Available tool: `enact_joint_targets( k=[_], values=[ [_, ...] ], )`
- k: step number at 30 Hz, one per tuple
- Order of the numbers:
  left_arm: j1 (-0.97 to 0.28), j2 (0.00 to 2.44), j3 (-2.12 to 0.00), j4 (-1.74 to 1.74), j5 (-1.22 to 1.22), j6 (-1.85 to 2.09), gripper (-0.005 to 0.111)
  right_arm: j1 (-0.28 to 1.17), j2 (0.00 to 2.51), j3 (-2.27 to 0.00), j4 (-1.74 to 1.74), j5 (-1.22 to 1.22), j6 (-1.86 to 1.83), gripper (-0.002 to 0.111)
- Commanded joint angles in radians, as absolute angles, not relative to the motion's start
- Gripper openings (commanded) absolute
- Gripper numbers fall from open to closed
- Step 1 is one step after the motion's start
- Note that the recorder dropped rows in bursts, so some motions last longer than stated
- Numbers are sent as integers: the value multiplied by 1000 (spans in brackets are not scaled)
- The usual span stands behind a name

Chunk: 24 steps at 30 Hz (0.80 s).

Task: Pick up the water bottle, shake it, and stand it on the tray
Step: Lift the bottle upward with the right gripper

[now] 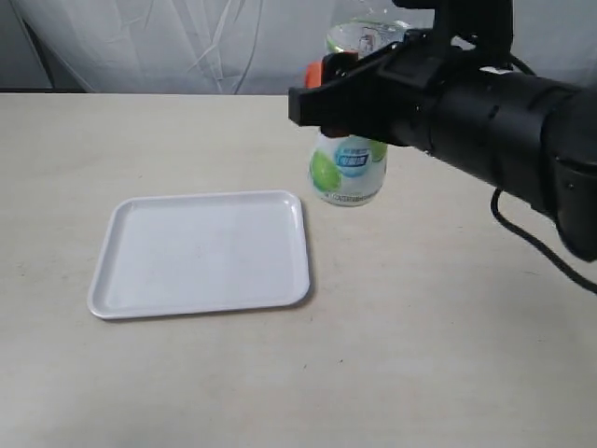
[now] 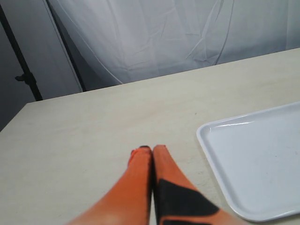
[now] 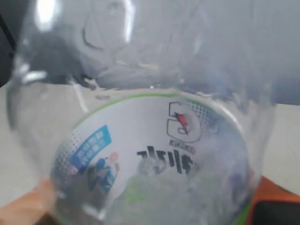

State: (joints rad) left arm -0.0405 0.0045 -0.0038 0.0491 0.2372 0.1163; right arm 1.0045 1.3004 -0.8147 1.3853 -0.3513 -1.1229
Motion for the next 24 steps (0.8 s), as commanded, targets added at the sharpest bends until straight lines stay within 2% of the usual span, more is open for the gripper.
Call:
enact_joint_targets(
  k=[1, 3, 5, 8, 9, 11, 13, 17, 24],
  values=[
    [-41, 0, 0, 43, 239, 113, 0, 1036, 1276, -847, 1209, -57, -1202, -1],
    [-41, 0, 0, 43, 239, 113, 0, 1036, 1270, -830, 1397, -474, -1192, -1],
    [-41, 0, 0, 43, 239, 113, 0, 1036, 1273, -852, 1585, -623, -1204, -1],
    [-41, 0, 0, 43, 239, 113, 0, 1036, 1273, -854, 1574, -224, -1516, -1],
    [-41, 0, 0, 43, 239, 113, 0, 1044, 1264, -865, 1593, -227, -1562, -1],
    [-41, 0, 0, 43, 239, 113, 0, 1064, 1227, -922, 1683, -417, -1566, -1],
    [-41, 0, 0, 43, 239, 113, 0, 1072, 1185, -972, 1734, -501, -1596, -1],
    [-41, 0, 0, 43, 239, 113, 0, 1072, 1162, -953, 1744, -423, -1677, -1],
    [-41, 0, 0, 43, 239, 113, 0, 1072, 1300, -706, 1744, -339, -1504, -1]
  ],
)
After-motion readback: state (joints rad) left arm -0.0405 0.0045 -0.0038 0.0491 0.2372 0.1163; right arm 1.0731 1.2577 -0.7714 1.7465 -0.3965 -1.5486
